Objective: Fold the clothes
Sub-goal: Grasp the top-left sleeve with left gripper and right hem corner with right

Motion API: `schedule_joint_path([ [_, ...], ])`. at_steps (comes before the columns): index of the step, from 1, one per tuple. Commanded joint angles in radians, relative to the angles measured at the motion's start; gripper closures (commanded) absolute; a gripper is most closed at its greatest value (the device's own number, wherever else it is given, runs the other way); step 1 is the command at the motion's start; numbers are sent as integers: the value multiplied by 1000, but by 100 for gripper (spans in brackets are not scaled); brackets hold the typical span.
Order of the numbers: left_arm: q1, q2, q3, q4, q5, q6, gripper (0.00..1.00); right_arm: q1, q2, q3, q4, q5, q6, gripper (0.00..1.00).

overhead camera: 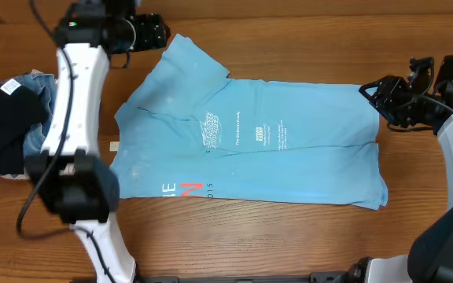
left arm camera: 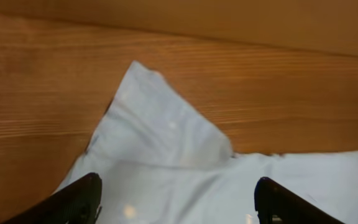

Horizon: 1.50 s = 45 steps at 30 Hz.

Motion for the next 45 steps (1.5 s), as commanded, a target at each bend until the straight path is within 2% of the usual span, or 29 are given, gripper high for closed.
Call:
schedule_joint_path([
  [1,2,174,5,112,-13,-81,17,-2,-11,22,-51,-37,-55,50],
  [5,-5,267,5,237,-33,-93,20,-2,-11,22,-128,-36,-85,50],
  [8,-15,308,5,298,-124,-92,20,2,-11,21,-179,-36,-133,51],
  [16,-51,368,5,352,-227,-10,21,44,-11,18,-205,-26,-148,51],
  [19,-57,377,2,378,-228,26,25,66,-11,18,-206,0,-161,51],
  [25,-57,399,2,386,-235,29,27,79,-11,18,-208,6,-161,52],
  [28,-57,412,2,386,-254,37,30,79,-11,18,-211,7,-161,52],
  [35,-57,435,2,385,-206,43,60,79,-11,18,-196,64,-160,56],
  [36,-57,435,2,385,-195,43,66,79,-11,18,-186,77,-159,56],
  [39,-52,433,3,382,-119,42,96,79,-11,18,-119,119,-156,55],
  [41,-51,429,4,376,-69,42,96,77,-11,18,-76,158,-126,56],
  [43,-51,417,18,336,-37,42,96,61,-3,18,6,273,-23,67],
  [45,-50,405,32,294,-42,43,96,34,17,18,87,303,-16,67],
])
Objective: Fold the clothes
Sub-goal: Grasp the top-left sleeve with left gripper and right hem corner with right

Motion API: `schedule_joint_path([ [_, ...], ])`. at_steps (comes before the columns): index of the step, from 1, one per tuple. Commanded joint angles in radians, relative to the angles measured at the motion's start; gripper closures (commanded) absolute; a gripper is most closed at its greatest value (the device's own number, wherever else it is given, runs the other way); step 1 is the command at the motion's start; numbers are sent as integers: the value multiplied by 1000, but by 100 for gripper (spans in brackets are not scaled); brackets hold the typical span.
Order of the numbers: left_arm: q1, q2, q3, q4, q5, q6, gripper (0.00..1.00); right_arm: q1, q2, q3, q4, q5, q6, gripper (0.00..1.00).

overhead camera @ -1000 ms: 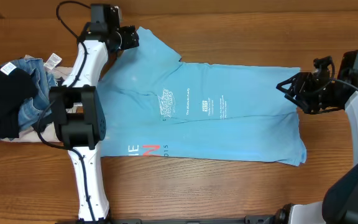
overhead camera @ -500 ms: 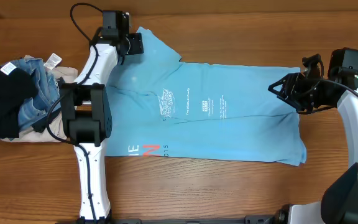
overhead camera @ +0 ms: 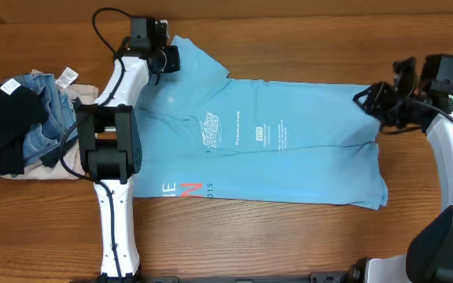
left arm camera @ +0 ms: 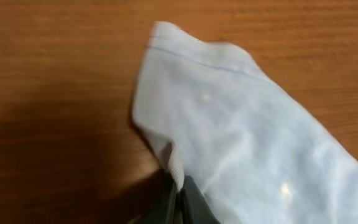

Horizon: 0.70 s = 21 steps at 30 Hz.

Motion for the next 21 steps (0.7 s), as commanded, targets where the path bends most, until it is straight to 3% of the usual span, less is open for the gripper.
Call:
schedule_joint_path([
  [1,10,-14,35,-72,65,12,96,-45,28,18,105,123,71,67],
  [10,23,-103,42,-244,70,32,96,-85,310,19,362,164,66,68],
  [12,23,-119,42,-275,72,47,96,-85,373,20,408,166,51,64],
  [14,23,-133,42,-301,72,71,96,-85,417,20,447,167,35,52],
  [16,23,-145,42,-323,71,84,96,-85,455,20,498,167,35,46],
  [21,24,-159,42,-359,67,99,96,-85,478,20,571,187,35,43],
])
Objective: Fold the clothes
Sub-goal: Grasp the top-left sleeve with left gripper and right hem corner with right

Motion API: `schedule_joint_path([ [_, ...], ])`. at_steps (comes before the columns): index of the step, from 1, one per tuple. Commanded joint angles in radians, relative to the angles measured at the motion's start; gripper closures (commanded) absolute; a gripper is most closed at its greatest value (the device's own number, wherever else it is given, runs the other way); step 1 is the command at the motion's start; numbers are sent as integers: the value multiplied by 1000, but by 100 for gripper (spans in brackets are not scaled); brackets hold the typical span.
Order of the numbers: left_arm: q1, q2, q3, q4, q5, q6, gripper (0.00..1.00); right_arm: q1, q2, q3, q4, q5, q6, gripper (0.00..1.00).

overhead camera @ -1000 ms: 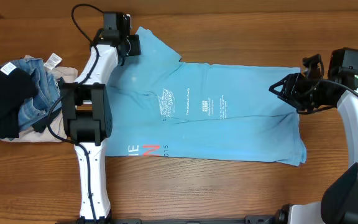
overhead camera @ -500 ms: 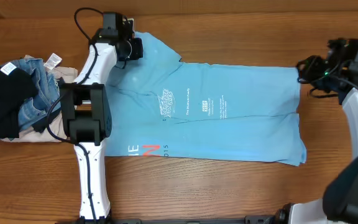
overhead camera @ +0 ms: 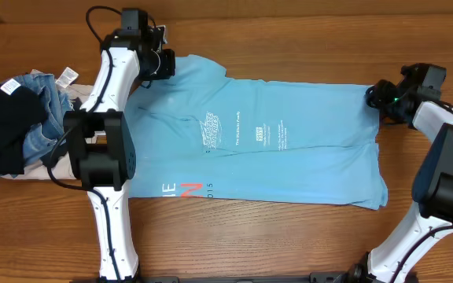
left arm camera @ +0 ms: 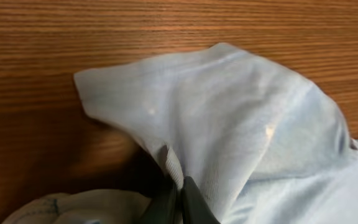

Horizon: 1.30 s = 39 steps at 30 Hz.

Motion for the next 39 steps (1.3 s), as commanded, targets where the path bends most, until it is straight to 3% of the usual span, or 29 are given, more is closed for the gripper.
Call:
schedule_joint_path([
  [1,5,-49,16,-23,9,47,96,2,10,14,43,26,-6,43],
  [5,6,-52,16,-35,7,48,96,2,10,14,61,24,-6,44],
  [7,6,-53,16,-35,7,47,96,3,10,14,59,7,-6,57],
  [10,6,-53,18,-39,7,47,96,3,10,13,53,-24,-6,60],
  [14,7,-53,18,-46,8,47,96,3,10,13,53,-31,-11,58],
  [16,7,-53,18,-53,8,47,96,3,10,13,55,24,-14,35],
  [20,7,-54,18,-61,8,48,96,-2,11,13,76,87,-33,27],
  [39,7,-54,18,-72,8,48,96,-1,104,13,59,-107,-60,42],
])
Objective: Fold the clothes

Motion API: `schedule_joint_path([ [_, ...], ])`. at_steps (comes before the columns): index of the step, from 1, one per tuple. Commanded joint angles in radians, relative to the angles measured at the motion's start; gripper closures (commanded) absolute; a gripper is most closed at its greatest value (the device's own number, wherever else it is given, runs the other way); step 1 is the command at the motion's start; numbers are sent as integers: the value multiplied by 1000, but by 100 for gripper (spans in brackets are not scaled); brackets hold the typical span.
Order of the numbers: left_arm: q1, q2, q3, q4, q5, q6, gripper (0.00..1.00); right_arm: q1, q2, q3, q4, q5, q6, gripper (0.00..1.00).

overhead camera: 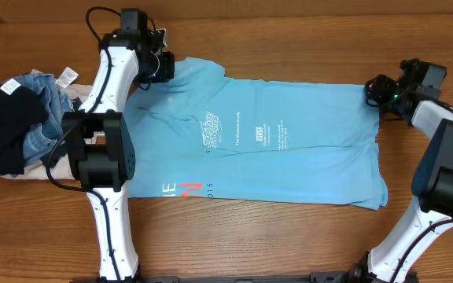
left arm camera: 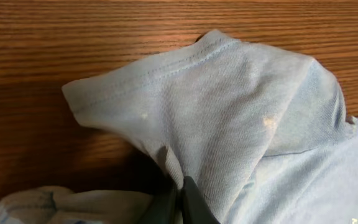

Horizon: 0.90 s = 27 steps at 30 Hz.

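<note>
A light blue T-shirt [overhead camera: 258, 141] lies spread flat across the table, printed side up, its hem to the right. My left gripper [overhead camera: 162, 64] is at the shirt's far left sleeve [left arm camera: 210, 106] and is shut on the sleeve's edge, which is pinched between the fingers [left arm camera: 188, 205] and lifted off the wood. My right gripper [overhead camera: 376, 88] sits at the shirt's far right corner; the overhead view does not show whether its jaws hold cloth.
A pile of other clothes [overhead camera: 18, 118], dark and denim pieces with tags, lies at the left edge of the wooden table [overhead camera: 289, 236]. Both arms reach in from the near side.
The sleeve in my left gripper has spread a little wider and sits slightly higher in the wrist view. My right gripper has shifted slightly up at the shirt's corner.
At first my left gripper hung open above the pointed sleeve and the right hovered by the hem corner. Then the left was shut on the sleeve's edge. Later the sleeve was drawn to the left and bunched, and both grippers remain at their corners.
</note>
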Motion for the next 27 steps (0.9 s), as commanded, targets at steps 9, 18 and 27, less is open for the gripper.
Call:
schedule_joint_path([
  [9,7,-42,18,-19,8,26,96,1,51,-10,-47,-37,-8,65],
  [18,14,-85,21,-32,-67,49,96,0,-23,10,-37,-97,-27,96],
  [27,18,-258,23,-68,-124,100,96,0,-236,10,-195,-172,-26,96],
])
